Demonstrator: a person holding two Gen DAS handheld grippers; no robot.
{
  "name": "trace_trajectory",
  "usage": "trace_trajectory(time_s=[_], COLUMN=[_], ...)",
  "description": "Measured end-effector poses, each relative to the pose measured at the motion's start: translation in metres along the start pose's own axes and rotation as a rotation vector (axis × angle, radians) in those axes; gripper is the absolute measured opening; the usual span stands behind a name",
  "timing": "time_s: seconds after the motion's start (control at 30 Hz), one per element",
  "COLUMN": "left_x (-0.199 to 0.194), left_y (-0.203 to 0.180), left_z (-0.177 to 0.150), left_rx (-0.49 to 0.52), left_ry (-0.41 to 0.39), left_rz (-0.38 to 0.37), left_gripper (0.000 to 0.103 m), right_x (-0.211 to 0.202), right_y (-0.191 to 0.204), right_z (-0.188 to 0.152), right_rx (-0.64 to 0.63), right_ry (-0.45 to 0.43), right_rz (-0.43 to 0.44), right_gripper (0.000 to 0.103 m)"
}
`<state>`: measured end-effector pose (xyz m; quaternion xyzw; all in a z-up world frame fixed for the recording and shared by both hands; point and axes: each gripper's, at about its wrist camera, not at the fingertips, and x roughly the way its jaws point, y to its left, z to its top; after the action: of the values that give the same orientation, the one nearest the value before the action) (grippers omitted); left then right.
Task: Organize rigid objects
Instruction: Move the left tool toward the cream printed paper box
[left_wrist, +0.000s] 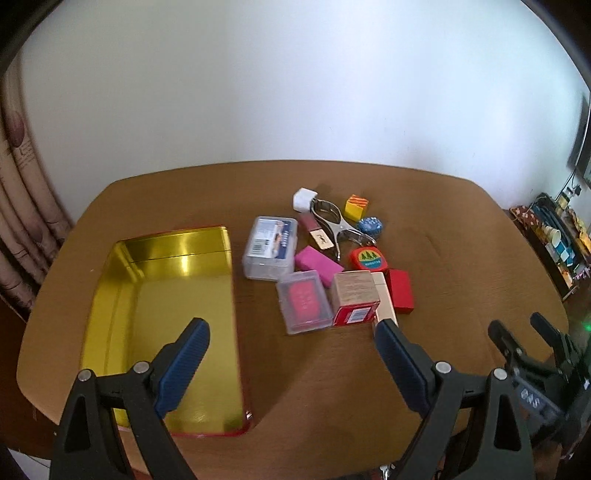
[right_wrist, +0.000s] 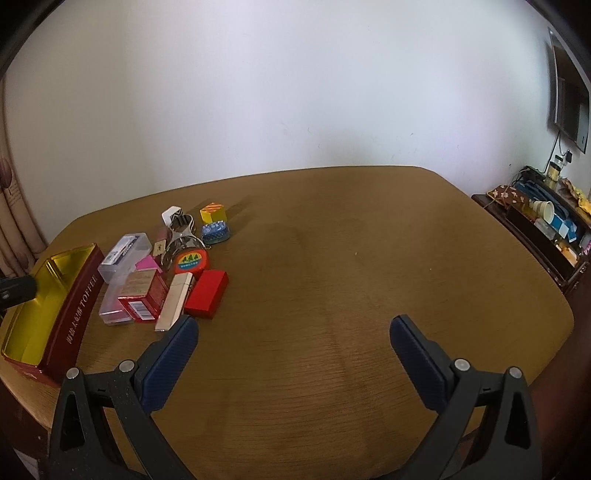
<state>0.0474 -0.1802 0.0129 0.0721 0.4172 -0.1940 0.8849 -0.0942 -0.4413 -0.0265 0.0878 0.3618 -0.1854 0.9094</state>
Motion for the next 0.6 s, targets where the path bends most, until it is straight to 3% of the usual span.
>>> trace_trajectory(time_s=[0.2, 0.4, 0.6], left_x=[0.038, 0.073, 0.100], left_y=[-0.022, -0.036, -0.038], left_z=[0.010, 0.021, 0.027], left_rx=[0.042, 0.083, 0.078], left_ry=[0.035, 0.098, 0.135], left_rz=[-0.002, -0.059, -0.034], left_gripper=[0.094, 0.094, 0.094], right_x=[0.009, 0.015, 0.020], right_y=[-0.007, -0.009, -0.007], right_z=[-0.004, -0.004, -0.006], right_rx=[0.025, 0.048, 0.053], right_ry=[0.040, 0.070, 0.097], right_rz=[0.025, 0.058, 0.092], right_gripper=[0.103, 0.103, 0.103])
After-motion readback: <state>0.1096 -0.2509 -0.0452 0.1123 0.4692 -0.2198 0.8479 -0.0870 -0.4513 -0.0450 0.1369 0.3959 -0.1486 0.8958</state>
